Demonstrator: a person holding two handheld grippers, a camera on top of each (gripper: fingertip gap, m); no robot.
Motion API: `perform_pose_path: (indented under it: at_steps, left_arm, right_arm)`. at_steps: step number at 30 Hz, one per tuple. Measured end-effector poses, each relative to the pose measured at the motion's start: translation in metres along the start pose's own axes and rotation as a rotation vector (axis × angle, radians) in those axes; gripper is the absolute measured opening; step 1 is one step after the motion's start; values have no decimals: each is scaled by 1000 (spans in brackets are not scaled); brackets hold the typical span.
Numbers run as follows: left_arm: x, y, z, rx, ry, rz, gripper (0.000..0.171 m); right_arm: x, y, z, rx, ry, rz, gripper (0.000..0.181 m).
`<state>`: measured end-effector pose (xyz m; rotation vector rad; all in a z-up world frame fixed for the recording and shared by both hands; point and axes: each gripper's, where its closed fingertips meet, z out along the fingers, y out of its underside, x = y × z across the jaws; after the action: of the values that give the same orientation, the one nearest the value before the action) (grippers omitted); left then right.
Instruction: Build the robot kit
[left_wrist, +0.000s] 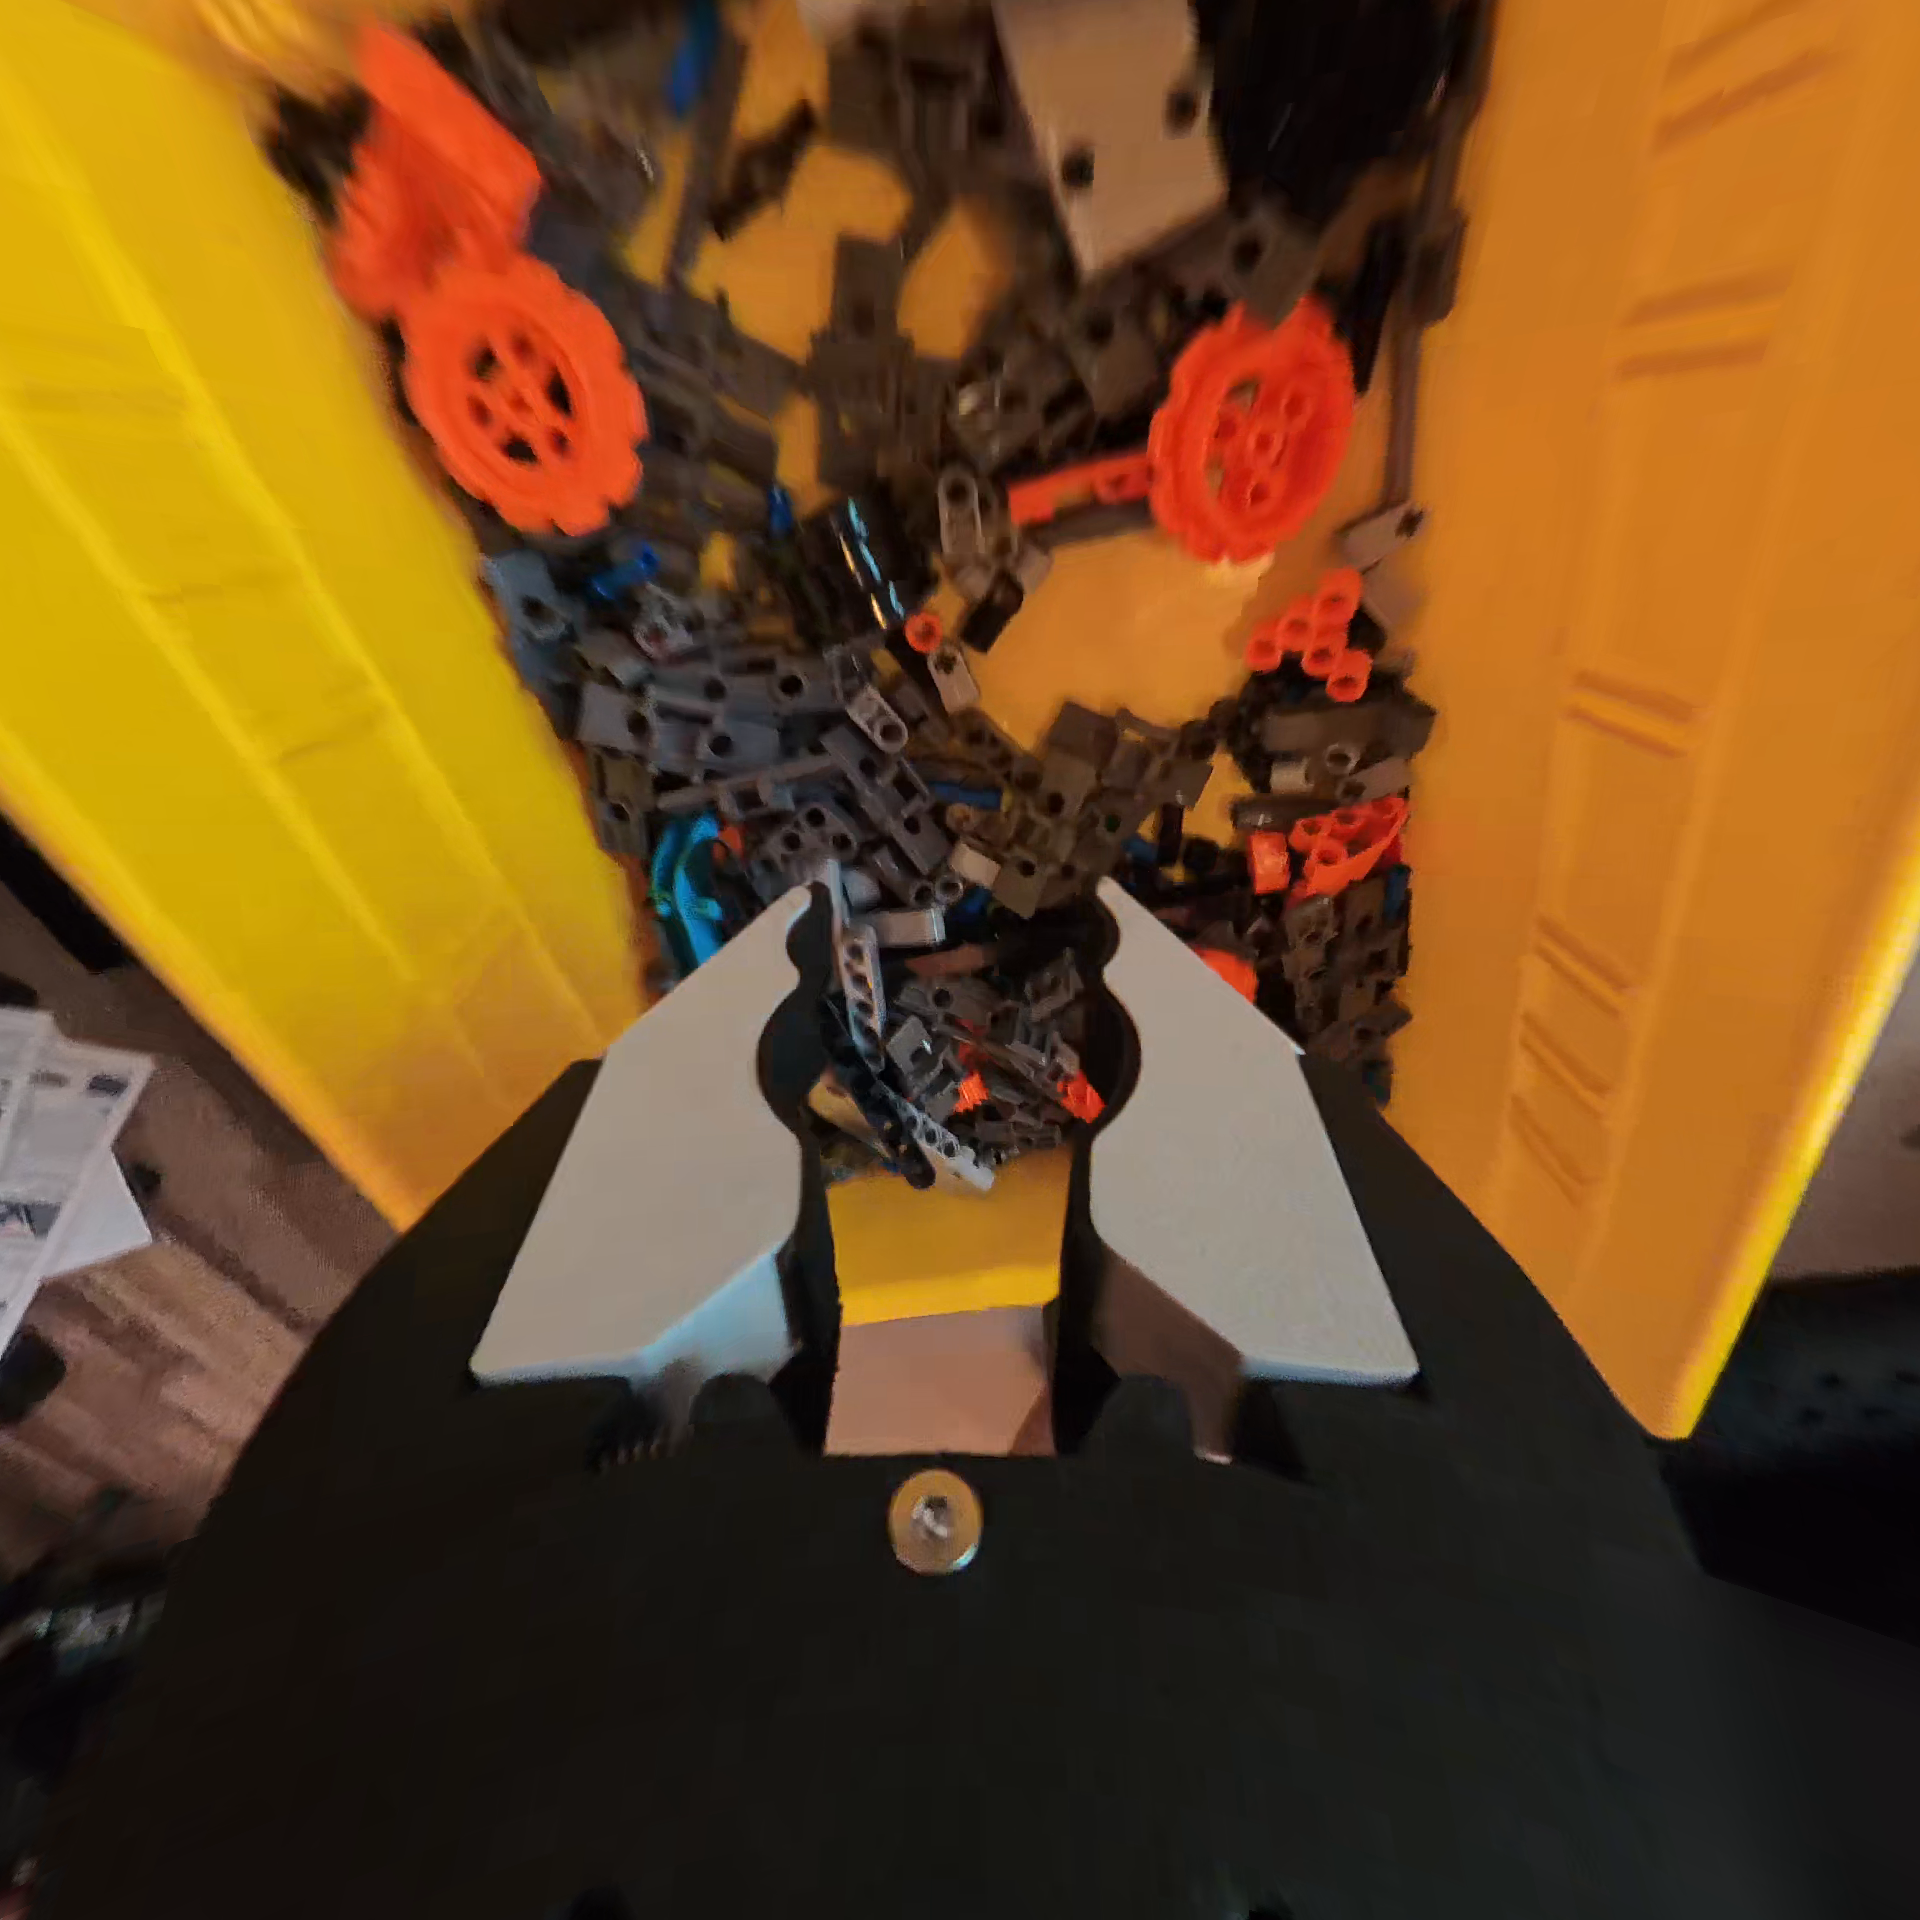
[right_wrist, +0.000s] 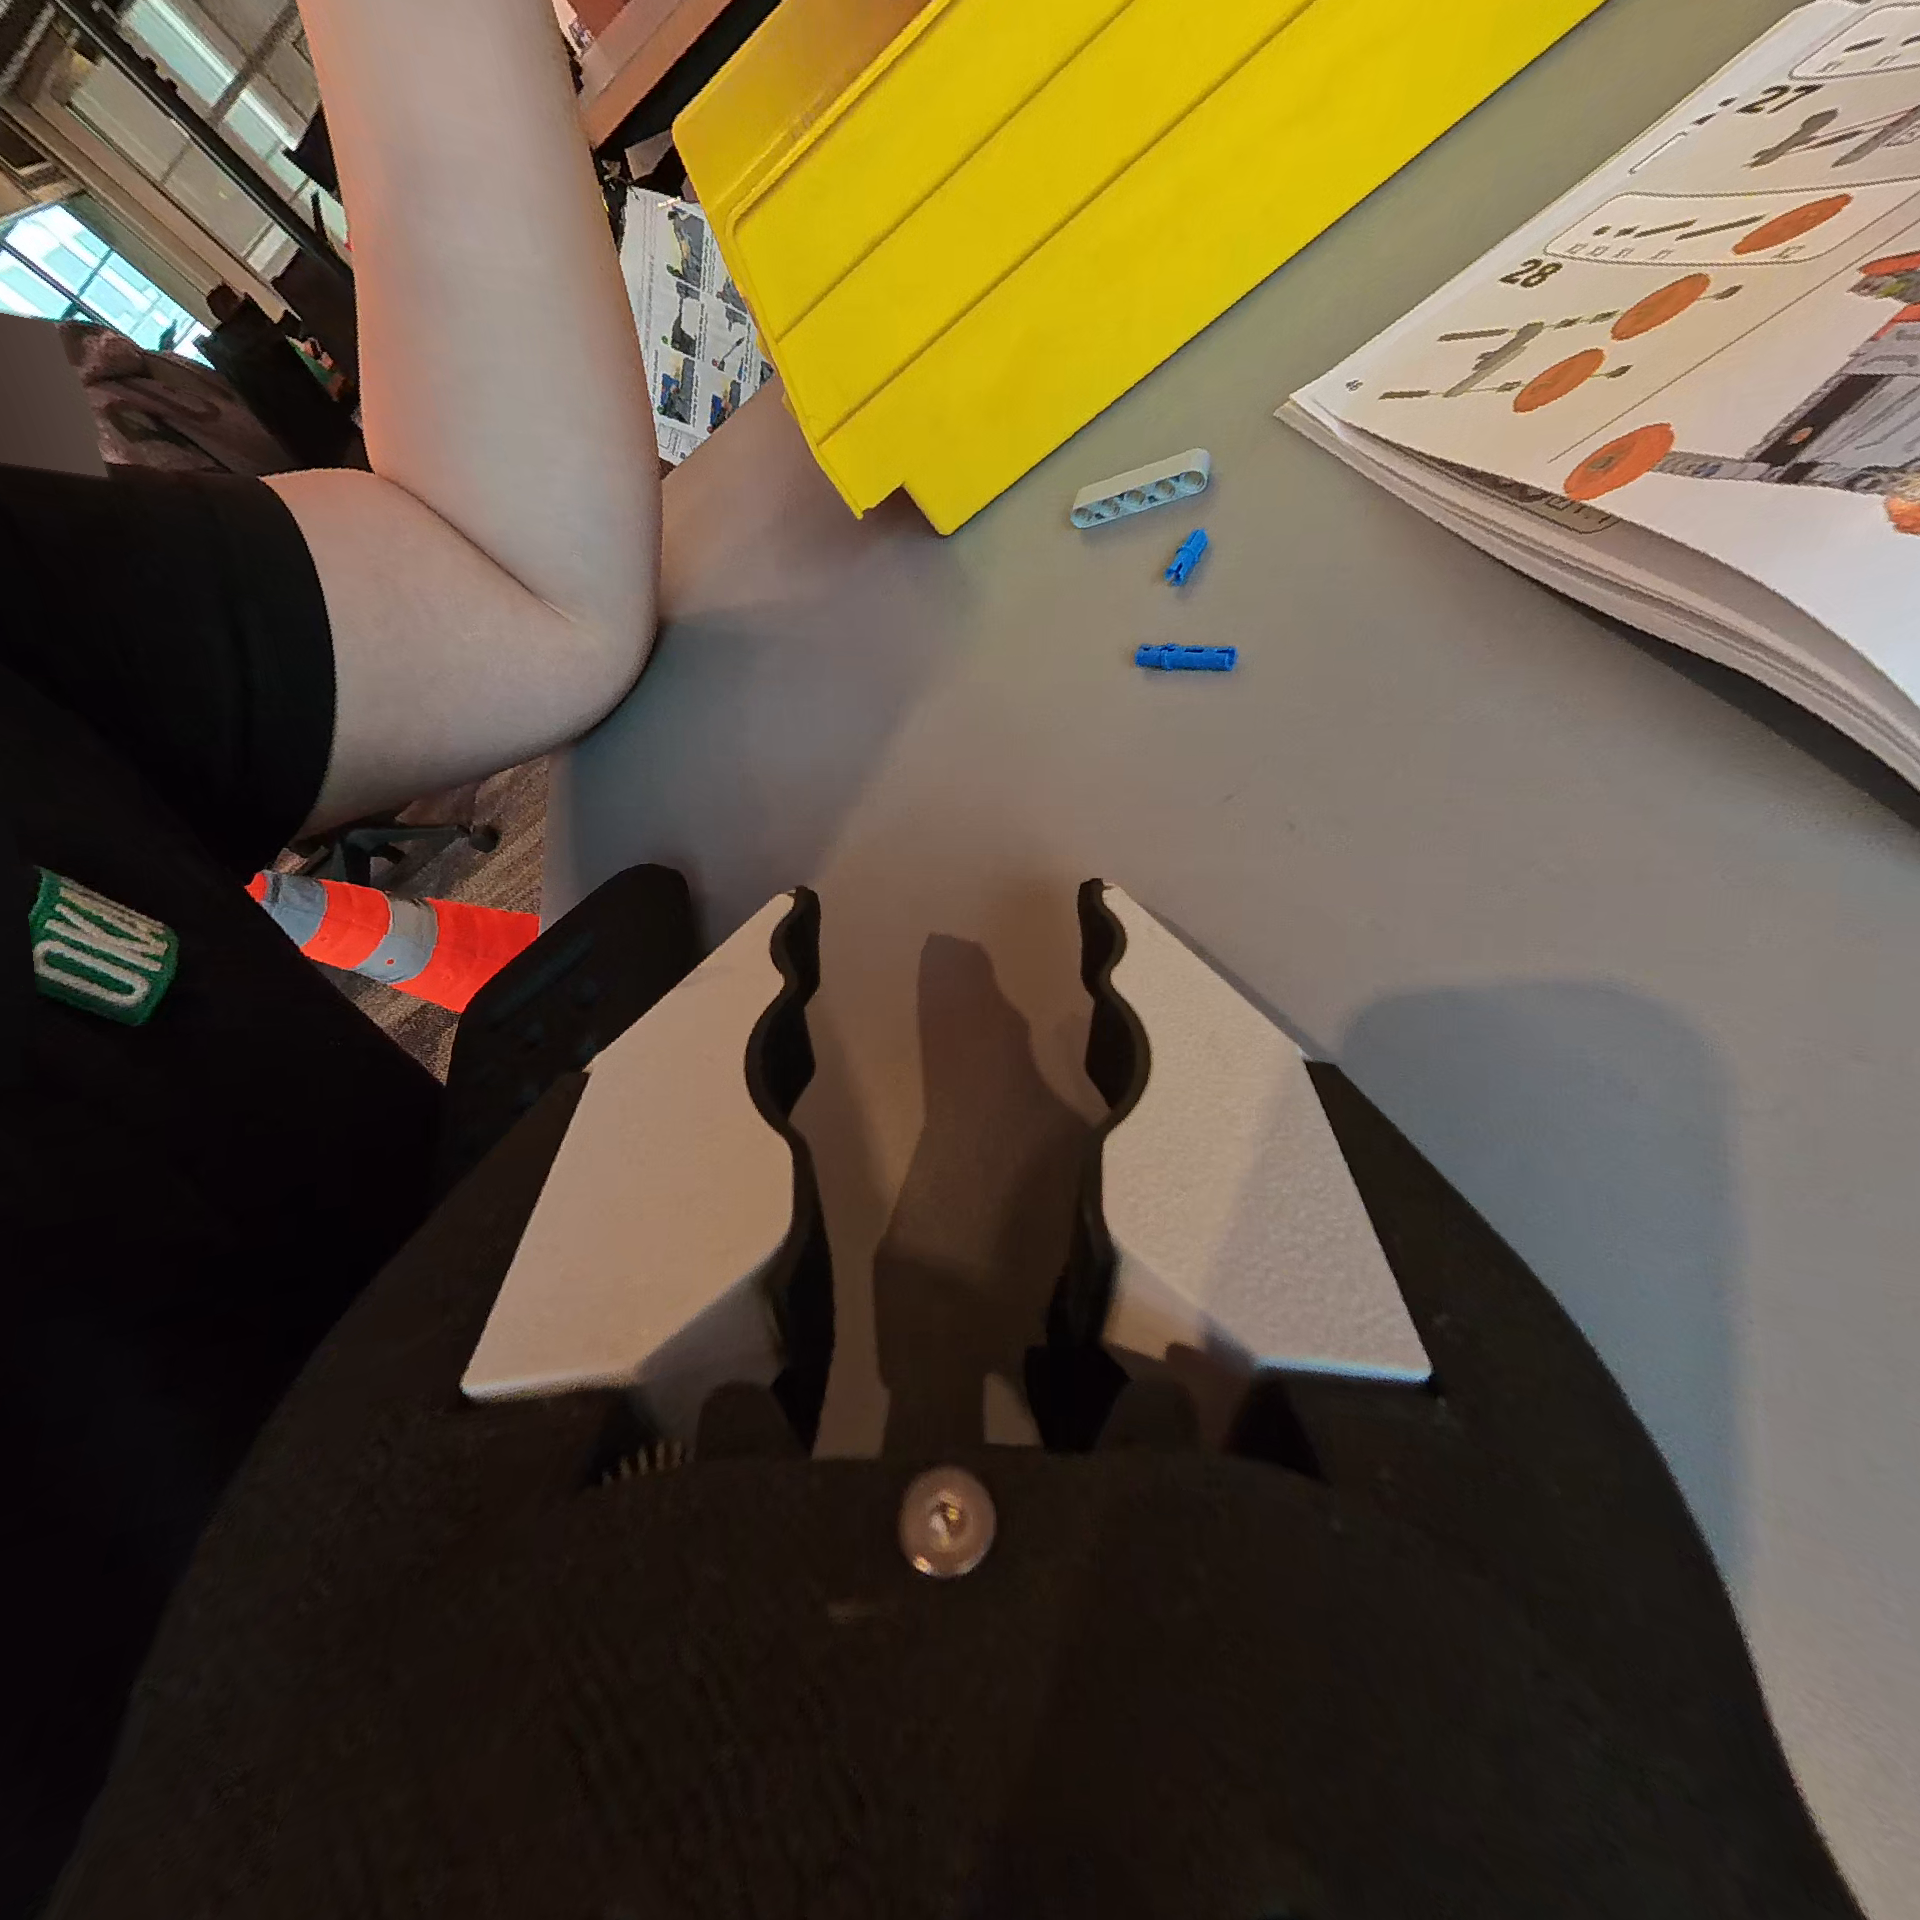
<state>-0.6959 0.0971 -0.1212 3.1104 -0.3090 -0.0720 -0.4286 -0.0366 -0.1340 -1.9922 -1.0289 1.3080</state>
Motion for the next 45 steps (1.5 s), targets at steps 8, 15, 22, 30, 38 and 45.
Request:
perform_pose_path:
  at_steps: [8, 15, 22, 30, 38, 45]
  left_arm:
    - [6, 60, 16, -282, 17, -4, 50]
    - [-9, 65, 9, -254, -4, -92, 60]
    - [20, 25, -11, -40, 135, 70, 45]
    - [21, 25, 1, -101, 54, 251, 40]
    - [-34, 35, 5, -145, -51, -24, 41]
    - [-22, 24, 10, -146, -53, 18, 49]
  right_arm:
    - [-1, 0, 1, -3, -5, 1, 50]
    - [-1, 1, 1, -8, -8, 3, 49]
    - [-1, 1, 1, -10, -12, 9, 49]
    - [-2, 1, 1, -10, -19, 14, 49]
    - [-2, 2, 2, -13, -22, 17, 49]
    - [-3, 3, 2, -17, -29, 21, 49]
